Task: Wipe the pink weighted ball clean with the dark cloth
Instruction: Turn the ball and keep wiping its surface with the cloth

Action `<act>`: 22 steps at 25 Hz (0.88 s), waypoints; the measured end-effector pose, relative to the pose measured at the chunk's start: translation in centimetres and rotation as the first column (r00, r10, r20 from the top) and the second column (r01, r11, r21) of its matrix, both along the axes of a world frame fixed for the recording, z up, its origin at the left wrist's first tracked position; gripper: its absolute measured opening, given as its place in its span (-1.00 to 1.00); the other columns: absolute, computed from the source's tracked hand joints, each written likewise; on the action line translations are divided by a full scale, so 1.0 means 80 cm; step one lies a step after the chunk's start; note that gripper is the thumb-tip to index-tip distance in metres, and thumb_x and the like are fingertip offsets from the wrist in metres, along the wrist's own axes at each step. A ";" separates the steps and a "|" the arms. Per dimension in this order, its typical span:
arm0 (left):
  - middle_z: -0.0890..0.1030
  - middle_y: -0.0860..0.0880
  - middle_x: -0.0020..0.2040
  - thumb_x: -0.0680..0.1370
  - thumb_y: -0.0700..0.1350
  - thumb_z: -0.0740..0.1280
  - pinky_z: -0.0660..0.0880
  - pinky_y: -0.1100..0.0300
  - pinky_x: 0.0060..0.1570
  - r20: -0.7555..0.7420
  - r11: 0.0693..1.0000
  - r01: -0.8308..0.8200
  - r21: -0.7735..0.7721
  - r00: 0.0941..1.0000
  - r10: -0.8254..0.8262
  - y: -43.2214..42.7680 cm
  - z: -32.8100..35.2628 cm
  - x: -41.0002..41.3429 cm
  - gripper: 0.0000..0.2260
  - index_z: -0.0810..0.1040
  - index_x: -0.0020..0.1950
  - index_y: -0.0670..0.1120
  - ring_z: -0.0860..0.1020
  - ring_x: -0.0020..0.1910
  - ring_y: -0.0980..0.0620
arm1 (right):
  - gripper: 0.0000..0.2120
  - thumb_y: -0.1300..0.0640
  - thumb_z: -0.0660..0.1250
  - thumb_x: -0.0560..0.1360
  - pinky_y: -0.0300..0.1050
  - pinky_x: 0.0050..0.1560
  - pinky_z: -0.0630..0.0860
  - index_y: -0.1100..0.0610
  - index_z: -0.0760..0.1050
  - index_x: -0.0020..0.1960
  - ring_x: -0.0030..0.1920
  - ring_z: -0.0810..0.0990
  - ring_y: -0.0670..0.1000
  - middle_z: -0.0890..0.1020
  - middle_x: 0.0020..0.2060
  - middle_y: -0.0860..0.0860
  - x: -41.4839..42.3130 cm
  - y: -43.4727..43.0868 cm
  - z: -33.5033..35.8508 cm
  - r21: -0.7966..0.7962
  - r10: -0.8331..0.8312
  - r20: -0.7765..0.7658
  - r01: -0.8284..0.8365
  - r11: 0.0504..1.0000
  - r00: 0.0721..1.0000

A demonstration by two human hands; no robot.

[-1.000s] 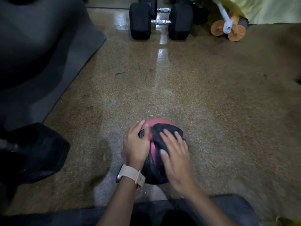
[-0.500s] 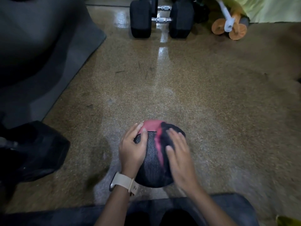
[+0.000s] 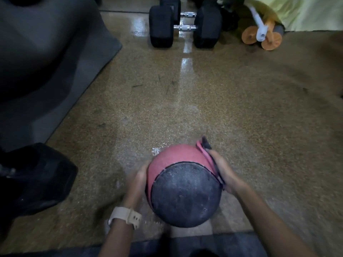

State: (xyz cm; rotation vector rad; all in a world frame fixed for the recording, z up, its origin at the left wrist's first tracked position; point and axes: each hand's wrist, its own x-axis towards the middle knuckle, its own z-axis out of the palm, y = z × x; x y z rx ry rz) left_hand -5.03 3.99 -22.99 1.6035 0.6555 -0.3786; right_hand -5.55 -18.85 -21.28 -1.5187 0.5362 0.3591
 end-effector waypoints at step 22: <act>0.62 0.02 0.35 0.52 0.21 0.00 0.47 -0.14 0.32 0.306 0.786 0.162 0.597 0.859 -0.410 -0.061 0.029 -0.005 -0.42 0.61 0.34 0.01 0.53 0.37 -0.08 | -0.63 -0.09 0.08 0.56 -0.01 0.21 0.44 -0.05 0.50 0.25 0.21 0.52 0.06 0.58 0.22 -0.01 0.044 0.061 0.035 -0.750 0.582 0.106 -0.319 0.579 0.807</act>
